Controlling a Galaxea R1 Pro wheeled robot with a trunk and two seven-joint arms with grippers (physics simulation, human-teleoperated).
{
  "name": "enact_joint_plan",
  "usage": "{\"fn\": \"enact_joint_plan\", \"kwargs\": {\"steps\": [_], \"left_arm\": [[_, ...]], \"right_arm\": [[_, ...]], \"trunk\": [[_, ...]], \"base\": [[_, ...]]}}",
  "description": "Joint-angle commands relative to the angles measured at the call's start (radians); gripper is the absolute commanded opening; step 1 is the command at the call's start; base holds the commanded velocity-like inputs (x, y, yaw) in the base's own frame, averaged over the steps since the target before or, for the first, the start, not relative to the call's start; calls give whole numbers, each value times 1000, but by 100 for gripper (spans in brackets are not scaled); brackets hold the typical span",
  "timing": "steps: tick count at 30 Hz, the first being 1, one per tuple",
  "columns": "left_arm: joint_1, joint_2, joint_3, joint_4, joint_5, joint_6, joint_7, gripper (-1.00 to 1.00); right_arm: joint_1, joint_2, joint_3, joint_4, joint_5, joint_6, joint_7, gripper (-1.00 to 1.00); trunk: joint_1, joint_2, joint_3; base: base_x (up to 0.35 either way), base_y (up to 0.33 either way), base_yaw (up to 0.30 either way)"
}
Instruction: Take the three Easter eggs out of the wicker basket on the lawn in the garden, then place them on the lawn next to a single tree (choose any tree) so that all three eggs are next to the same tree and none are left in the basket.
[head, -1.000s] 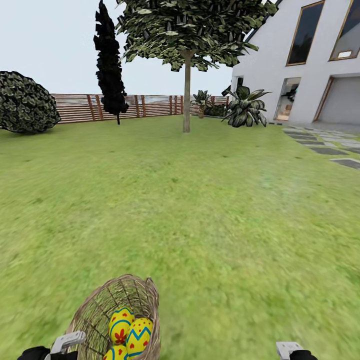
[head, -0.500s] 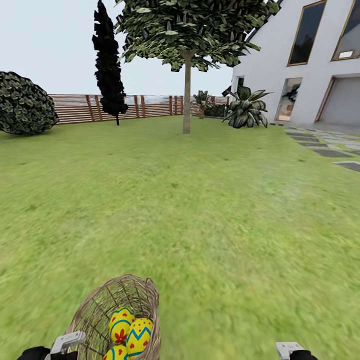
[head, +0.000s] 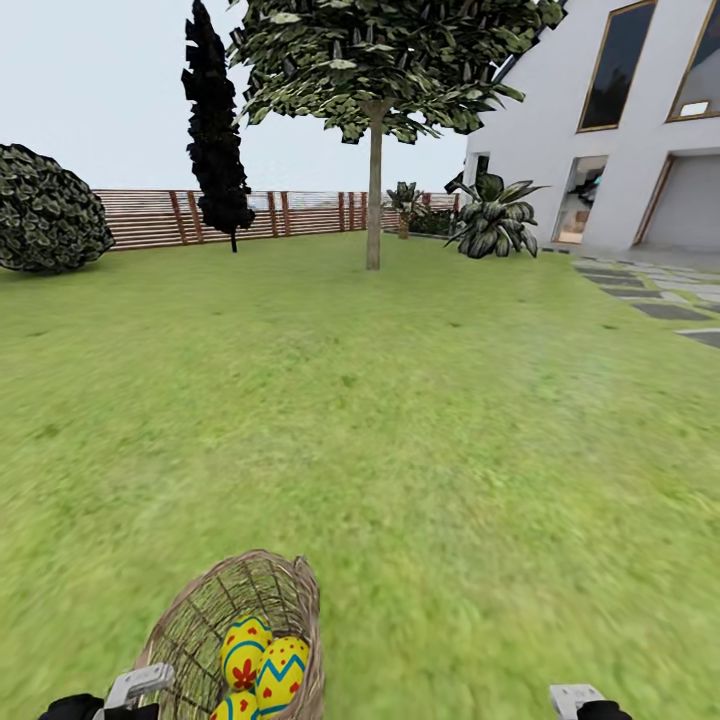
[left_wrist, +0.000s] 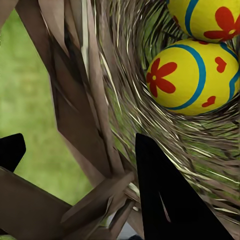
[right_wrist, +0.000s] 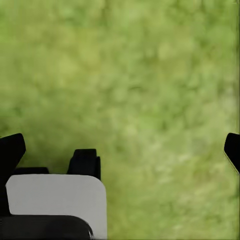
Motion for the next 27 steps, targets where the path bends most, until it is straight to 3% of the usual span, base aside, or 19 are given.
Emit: {"fn": "enact_joint_plan", "kwargs": {"steps": [1, 6, 20, 27], "left_arm": [[-1, 0, 2, -1, 6, 6, -5, -100], [-1, -12, 1, -1, 6, 6, -5, -100], [-1, -12, 3, -7, 7, 8, -4, -100], [-1, -20, 2, -1, 8, 6, -13, -100]], "right_arm": [[0, -1, 4, -2, -6, 5, -2, 100], [0, -1, 5, -1, -6, 5, -2, 100], [0, -2, 4, -2, -7, 5, -2, 100], [0, -1, 5, -1, -6, 5, -2, 100]], "trunk": [[-3, 7, 2], [-23, 42, 18], [-76, 140, 62], [-76, 140, 62]], "base": [[338, 0, 0], [230, 0, 0], [4, 0, 0], [273, 0, 0]]}}
